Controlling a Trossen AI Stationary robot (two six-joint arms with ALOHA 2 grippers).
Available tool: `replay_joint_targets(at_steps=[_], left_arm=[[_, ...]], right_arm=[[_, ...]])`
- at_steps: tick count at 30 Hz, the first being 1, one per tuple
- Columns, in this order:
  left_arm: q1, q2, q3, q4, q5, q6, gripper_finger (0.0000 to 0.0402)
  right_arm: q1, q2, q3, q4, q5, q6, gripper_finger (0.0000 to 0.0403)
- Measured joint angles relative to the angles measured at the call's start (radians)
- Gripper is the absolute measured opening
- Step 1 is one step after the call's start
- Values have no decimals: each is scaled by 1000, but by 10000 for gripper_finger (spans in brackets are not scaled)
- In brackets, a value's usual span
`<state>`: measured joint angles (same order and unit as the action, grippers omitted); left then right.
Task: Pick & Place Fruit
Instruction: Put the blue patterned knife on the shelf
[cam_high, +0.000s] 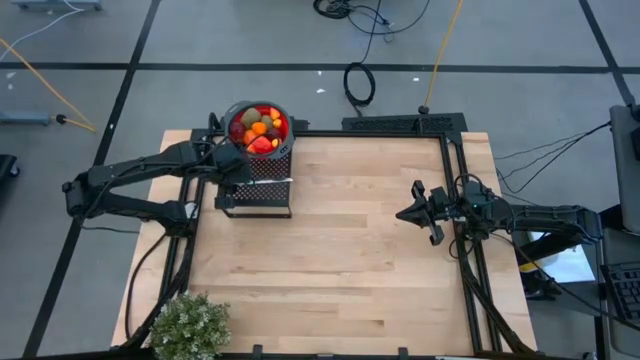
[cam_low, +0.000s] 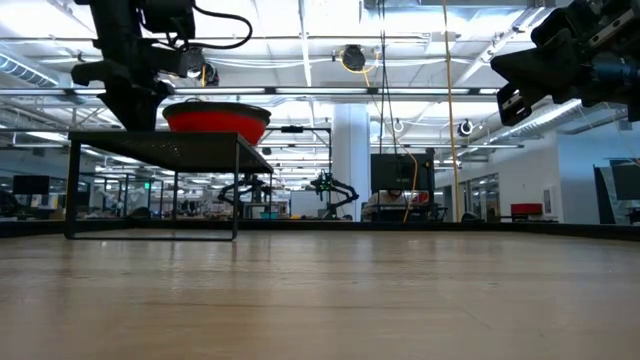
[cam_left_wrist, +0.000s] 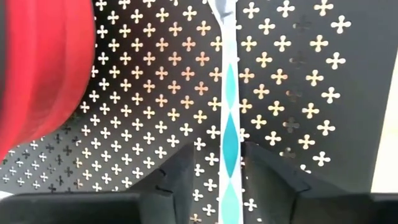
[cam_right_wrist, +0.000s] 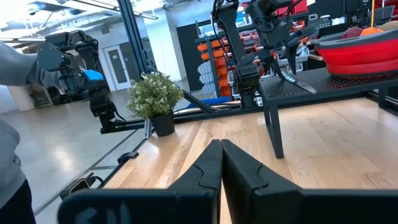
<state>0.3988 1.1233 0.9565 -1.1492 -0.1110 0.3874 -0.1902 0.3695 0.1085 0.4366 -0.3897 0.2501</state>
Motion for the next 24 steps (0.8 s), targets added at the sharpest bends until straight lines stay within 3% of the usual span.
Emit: replay_joint_targets(at_steps=[7,17,24], left_arm=[[-1,2,26,-12,-34,27,167],[-1,2,29,-29,-51,63,168],[-1,2,29,-33,-124,63,168]], right_arm=[[0,0,0,0,0,0,0],[0,0,0,0,-3,0,0],[0,0,0,0,-3,0,0]])
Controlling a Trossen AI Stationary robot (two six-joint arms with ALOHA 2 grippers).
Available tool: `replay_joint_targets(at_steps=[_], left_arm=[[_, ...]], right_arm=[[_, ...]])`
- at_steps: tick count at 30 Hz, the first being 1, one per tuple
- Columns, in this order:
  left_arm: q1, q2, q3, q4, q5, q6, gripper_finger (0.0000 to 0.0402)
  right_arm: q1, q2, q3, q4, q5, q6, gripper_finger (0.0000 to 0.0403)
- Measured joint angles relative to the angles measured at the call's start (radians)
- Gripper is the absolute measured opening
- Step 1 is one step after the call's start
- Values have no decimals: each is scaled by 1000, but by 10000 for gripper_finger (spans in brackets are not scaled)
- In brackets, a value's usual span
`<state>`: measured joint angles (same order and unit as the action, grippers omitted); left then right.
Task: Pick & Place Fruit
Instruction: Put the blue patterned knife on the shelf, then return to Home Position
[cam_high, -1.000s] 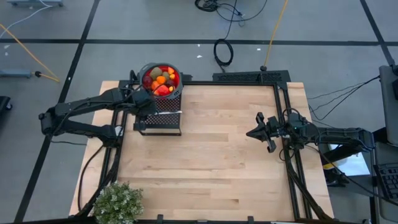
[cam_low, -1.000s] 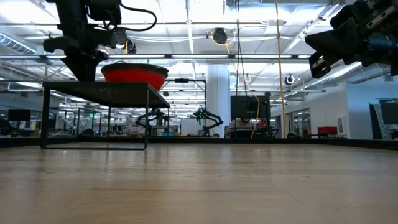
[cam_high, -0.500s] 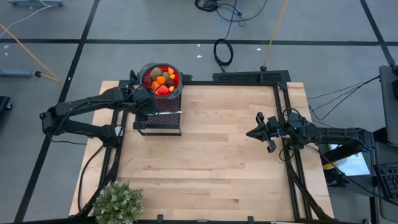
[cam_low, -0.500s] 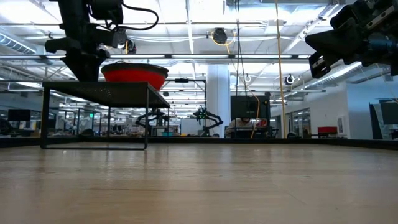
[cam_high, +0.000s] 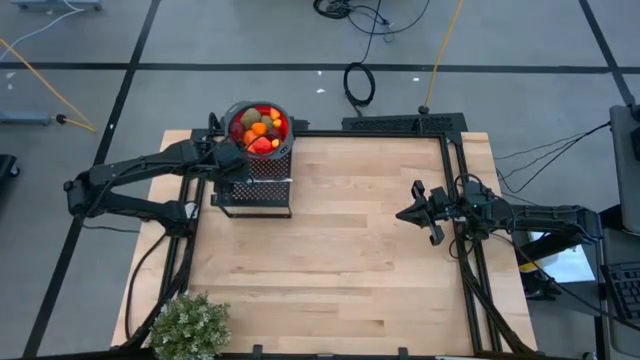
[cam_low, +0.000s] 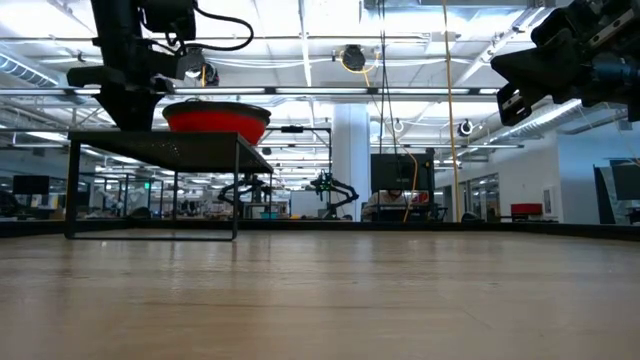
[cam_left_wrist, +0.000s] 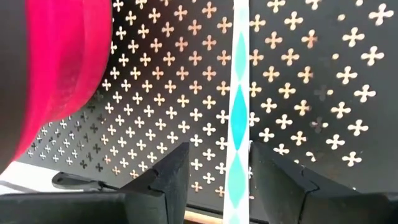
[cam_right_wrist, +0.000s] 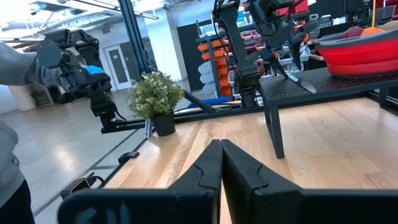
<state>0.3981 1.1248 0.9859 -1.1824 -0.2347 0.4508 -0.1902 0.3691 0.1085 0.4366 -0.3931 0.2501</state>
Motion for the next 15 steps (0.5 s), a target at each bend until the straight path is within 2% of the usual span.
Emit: replay_joint_targets(at_steps=[15], left_arm=[[-23,-1,2,3,6,-66,168]], right_arm=[[0,0,0,0,0,0,0]])
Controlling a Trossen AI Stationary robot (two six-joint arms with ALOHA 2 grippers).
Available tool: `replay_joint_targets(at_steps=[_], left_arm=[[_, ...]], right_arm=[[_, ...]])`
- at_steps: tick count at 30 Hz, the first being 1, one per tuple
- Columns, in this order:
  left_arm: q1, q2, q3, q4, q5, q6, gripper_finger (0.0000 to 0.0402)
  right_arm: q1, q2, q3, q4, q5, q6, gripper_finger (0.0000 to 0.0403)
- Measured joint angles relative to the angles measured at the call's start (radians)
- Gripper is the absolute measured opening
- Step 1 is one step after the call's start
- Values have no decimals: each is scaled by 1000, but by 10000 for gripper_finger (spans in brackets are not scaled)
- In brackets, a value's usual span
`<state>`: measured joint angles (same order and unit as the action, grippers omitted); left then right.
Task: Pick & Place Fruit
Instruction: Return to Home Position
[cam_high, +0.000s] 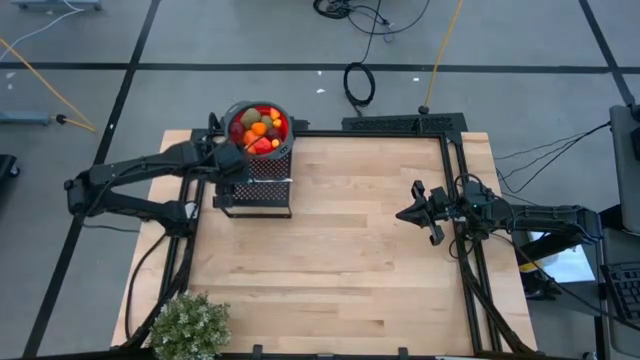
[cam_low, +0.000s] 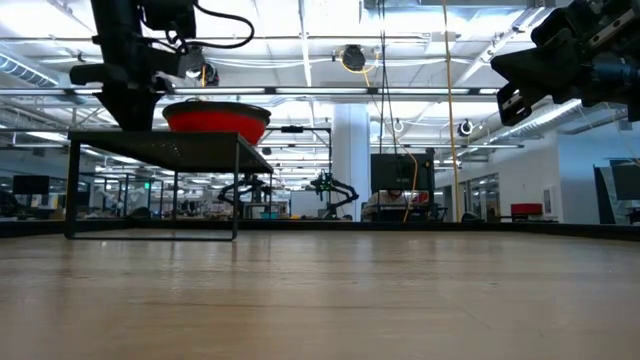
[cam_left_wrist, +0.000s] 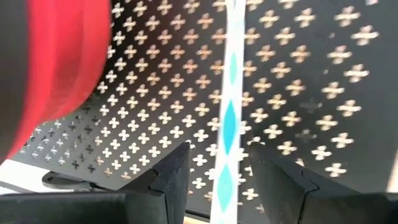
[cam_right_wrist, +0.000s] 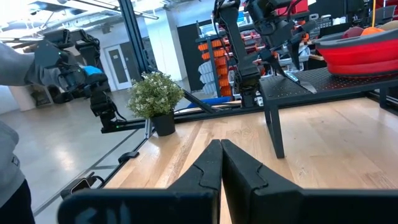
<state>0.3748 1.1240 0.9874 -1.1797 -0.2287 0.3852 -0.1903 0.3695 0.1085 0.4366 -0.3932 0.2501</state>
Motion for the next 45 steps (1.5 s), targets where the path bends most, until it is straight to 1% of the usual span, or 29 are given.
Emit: replay_joint_targets(at_steps=[3,7,14,18,23,25,27,33,34,40,42,45], left_arm=[[-32,0,18,-38,2,-30,168],[-77,-1,85,-105,2,-103,168],[-176,0,277,-219,3,-312,168],[-235,-1,378,-233,23,-432,168],[-311,-1,467,-228,29,-538,163],[-344,-1,488,-214,29,-564,147],[-377,-6,497,-197,29,-582,122],[-445,-30,497,-166,29,-626,20],[-453,-37,497,-158,29,-632,10],[-476,-82,497,-145,10,-667,8],[-476,-98,496,-145,10,-666,3],[-476,-130,496,-145,6,-641,6]], right_arm=[[0,0,0,0,0,0,0],[0,0,0,0,0,0,0],[0,0,0,0,0,0,0],[0,0,0,0,0,0,0],[0,0,0,0,0,0,0],[0,0,0,0,0,0,0],[0,0,0,0,0,0,0],[0,0,0,0,0,0,0],[0,0,0,0,0,0,0],[0,0,0,0,0,0,0],[0,0,0,0,0,0,0],[0,0,0,0,0,0,0]])
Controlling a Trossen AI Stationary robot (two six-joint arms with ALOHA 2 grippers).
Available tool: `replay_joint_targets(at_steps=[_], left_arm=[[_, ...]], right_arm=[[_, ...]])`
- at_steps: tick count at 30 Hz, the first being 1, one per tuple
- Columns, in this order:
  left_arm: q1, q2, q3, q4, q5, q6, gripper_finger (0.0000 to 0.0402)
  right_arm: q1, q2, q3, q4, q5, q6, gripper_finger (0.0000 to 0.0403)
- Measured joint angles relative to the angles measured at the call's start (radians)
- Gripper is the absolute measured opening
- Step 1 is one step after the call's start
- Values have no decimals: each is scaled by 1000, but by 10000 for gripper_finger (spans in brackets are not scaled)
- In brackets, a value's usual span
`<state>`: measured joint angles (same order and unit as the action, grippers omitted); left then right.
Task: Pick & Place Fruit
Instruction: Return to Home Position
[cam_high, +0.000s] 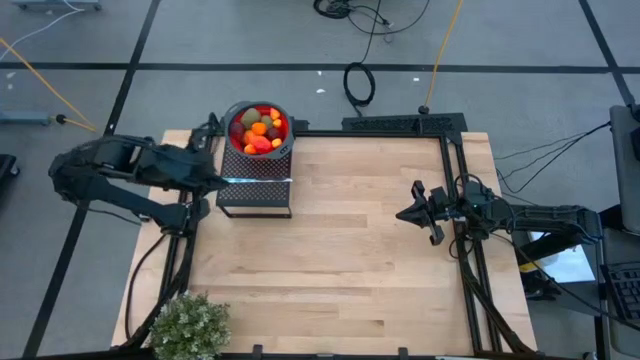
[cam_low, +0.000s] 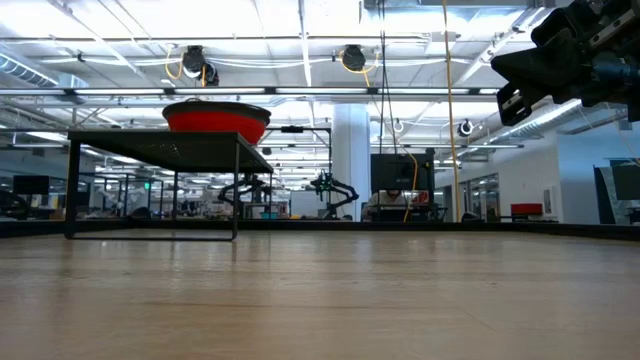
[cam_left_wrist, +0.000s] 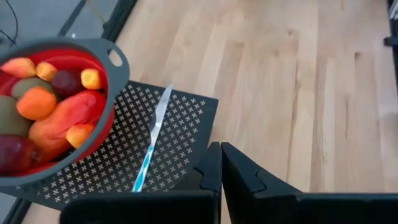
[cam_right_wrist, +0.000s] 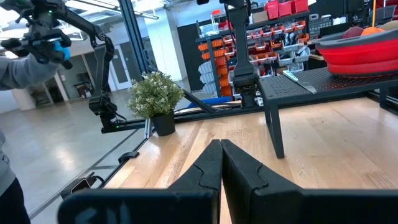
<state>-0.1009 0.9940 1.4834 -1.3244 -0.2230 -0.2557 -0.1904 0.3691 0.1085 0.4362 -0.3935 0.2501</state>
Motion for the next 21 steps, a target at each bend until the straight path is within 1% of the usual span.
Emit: replay_joint_targets(at_steps=[11,15,18,21], left_arm=[[0,-172,0,119,-16,1,3],[0,-219,0,126,-21,17,2],[0,-245,-1,126,-54,-1,1],[0,-275,-43,184,-58,18,2]], right_arm=[[0,0,0,0,0,0,0],[0,0,0,0,0,0,0],[0,0,0,0,0,0,0],[0,0,0,0,0,0,0]])
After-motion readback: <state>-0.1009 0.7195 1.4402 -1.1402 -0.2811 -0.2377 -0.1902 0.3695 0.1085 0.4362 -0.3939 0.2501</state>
